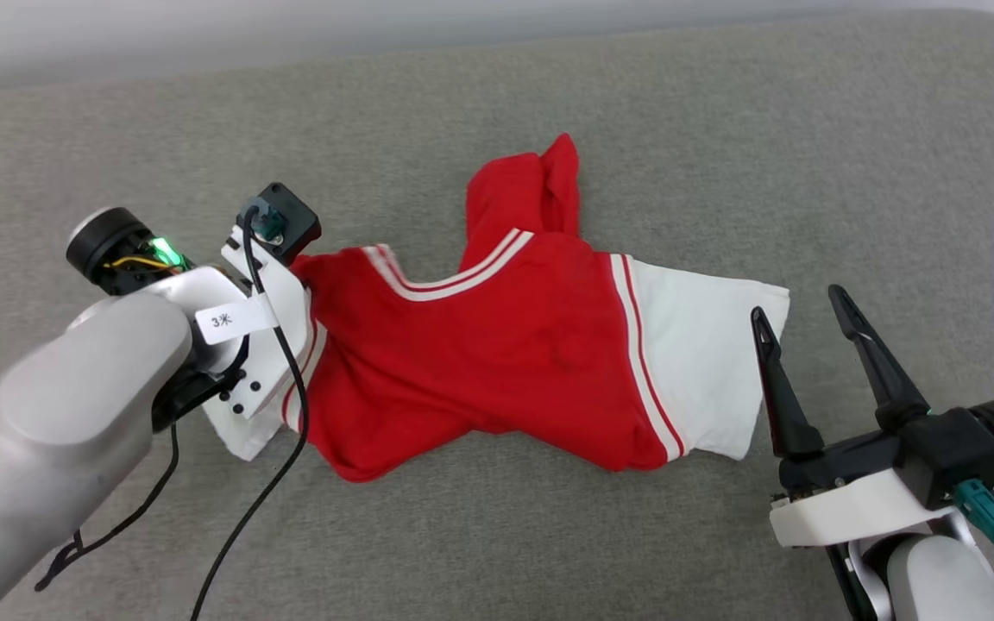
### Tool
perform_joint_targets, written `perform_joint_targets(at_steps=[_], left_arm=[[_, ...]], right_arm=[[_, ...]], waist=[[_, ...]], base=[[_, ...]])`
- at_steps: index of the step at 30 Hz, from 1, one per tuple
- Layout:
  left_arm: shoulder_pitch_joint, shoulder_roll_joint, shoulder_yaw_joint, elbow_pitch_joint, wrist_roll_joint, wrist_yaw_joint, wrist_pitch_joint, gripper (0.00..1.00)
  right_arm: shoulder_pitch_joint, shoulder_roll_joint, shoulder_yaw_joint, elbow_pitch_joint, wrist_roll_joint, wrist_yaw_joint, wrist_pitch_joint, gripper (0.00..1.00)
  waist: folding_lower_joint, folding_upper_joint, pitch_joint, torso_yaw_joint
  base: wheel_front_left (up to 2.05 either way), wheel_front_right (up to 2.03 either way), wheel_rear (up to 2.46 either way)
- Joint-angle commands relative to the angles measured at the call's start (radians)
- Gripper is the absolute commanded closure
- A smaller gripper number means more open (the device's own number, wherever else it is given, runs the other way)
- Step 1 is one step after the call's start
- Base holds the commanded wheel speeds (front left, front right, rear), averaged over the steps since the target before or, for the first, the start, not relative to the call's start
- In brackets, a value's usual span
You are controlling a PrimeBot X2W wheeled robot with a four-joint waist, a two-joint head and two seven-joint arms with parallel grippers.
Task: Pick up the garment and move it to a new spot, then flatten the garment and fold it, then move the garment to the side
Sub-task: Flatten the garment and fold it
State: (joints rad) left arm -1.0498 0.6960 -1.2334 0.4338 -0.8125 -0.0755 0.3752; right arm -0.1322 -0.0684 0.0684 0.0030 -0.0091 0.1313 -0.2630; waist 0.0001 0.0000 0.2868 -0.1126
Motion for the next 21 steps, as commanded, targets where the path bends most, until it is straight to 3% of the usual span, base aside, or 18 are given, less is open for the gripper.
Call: perform_joint_targets(at_steps=[1, 10, 11, 12, 15, 21], left_arm=[[0.009, -0.008, -0.001, 0.019, 0.004, -0.003, -0.011, 1.00], [0.071, -0.109, -0.019, 0.256, -0.025, -0.044, -0.098, 1.00], [0.070, -0.111, -0.014, 0.266, -0.020, -0.045, -0.133, 0.27], [0.066, -0.112, -0.007, 0.273, -0.014, -0.046, -0.176, 0.00], [0.073, -0.110, 0.031, 0.277, -0.013, -0.025, -0.309, 0.00], [0.147, -0.078, 0.120, 0.180, -0.045, 0.095, -0.527, 0.00]], right_arm=[[-0.015, 0.001, -0.001, -0.001, -0.006, -0.001, -0.003, 0.00], [-0.017, 0.003, -0.006, 0.006, -0.014, -0.001, -0.002, 0.00], [-0.016, 0.004, -0.004, 0.007, -0.013, -0.001, -0.003, 0.00], [-0.013, 0.004, -0.005, 0.008, -0.012, -0.001, -0.003, 0.00], [0.000, -0.005, -0.016, 0.007, -0.010, -0.001, -0.003, 0.00], [0.003, -0.058, -0.084, -0.017, -0.001, -0.001, -0.002, 0.00]], waist=[[-0.0001, 0.0000, 0.018, -0.018], [-0.0001, 0.0000, 0.020, -0.035], [-0.0001, 0.0000, 0.015, -0.034], [-0.0001, 0.0000, 0.008, -0.032], [-0.0001, 0.0000, -0.020, -0.021], [-0.0001, 0.0000, -0.083, 0.023]], base=[[0.00, 0.00, 0.00], [0.00, 0.00, 0.00], [0.00, 0.00, 0.00], [0.00, 0.00, 0.00], [0.00, 0.00, 0.00], [0.00, 0.00, 0.00]])
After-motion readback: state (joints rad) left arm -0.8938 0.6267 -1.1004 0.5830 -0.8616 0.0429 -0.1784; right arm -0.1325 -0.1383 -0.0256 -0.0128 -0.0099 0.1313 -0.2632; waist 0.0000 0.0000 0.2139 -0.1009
